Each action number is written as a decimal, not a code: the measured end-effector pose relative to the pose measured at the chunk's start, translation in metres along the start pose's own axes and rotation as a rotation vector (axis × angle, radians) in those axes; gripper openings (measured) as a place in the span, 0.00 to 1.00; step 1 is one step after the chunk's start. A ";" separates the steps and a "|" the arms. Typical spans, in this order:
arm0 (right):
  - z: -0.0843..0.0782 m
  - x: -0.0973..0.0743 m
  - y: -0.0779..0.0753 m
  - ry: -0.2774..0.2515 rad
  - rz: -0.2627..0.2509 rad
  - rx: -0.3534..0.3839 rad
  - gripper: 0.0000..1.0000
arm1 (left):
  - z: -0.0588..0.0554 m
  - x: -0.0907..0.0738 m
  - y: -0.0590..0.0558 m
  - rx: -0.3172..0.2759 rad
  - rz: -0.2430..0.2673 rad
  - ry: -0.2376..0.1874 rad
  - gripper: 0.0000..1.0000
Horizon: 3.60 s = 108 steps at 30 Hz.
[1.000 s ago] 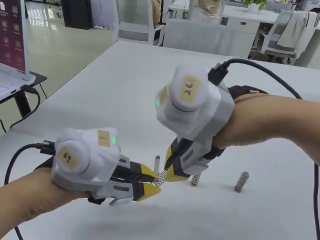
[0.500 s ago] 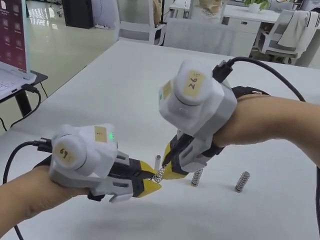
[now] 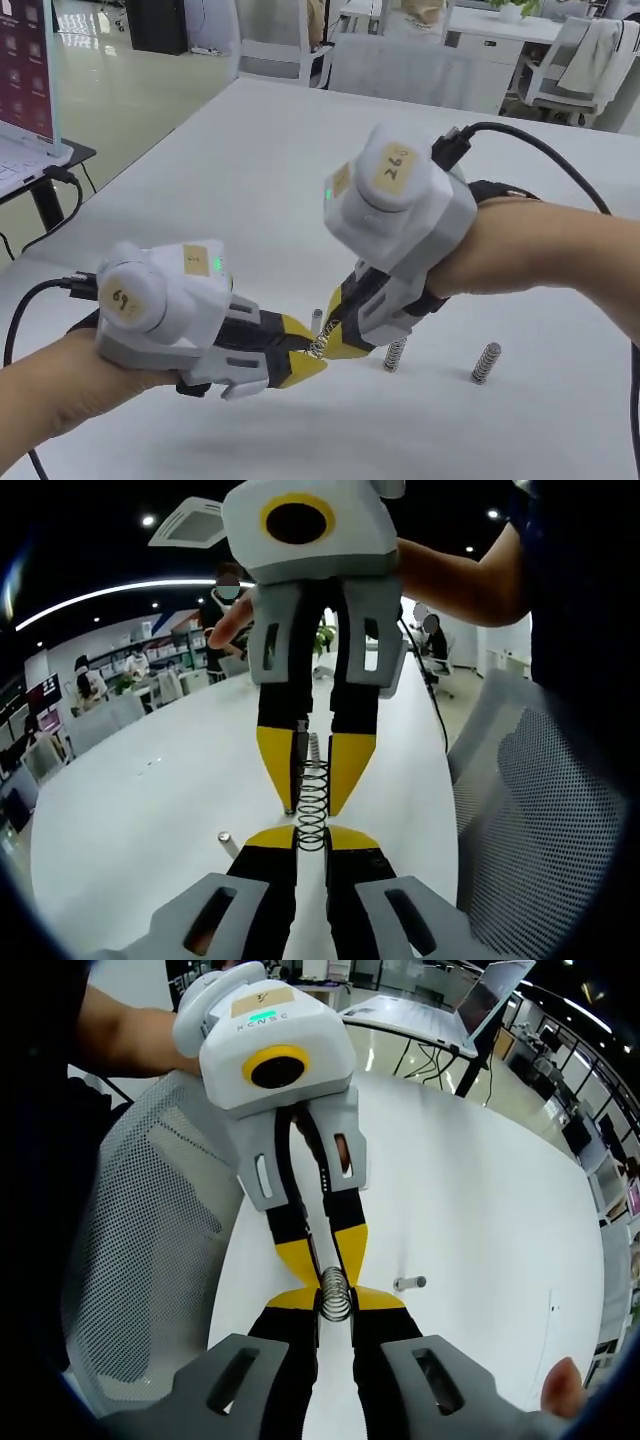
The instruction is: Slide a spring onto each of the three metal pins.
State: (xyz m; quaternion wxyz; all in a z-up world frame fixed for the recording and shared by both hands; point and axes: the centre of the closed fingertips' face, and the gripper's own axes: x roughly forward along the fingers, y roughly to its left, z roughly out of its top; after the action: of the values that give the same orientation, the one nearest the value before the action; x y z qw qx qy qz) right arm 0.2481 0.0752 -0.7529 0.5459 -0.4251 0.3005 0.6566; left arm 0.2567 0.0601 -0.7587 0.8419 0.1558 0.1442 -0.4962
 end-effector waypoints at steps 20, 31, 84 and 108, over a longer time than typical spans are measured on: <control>0.007 -0.010 -0.001 -0.062 0.017 0.049 0.09 | 0.015 -0.003 0.002 -0.042 -0.005 -0.083 0.02; 0.005 -0.005 -0.001 -0.032 0.024 0.036 0.09 | 0.012 -0.001 0.003 -0.052 0.003 -0.068 0.03; -0.007 -0.018 -0.050 0.089 -0.058 -0.004 0.09 | -0.028 -0.012 0.041 -0.210 0.170 0.047 0.69; -0.010 0.014 -0.075 0.195 -0.009 -0.012 0.09 | -0.033 -0.012 0.041 -0.216 0.171 0.060 0.75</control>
State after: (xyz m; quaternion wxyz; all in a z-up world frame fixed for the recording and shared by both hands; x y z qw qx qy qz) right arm 0.3228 0.0898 -0.7644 0.5144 -0.4917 0.3464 0.6113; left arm 0.2844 0.1017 -0.7788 0.8883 0.0909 0.2081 -0.3993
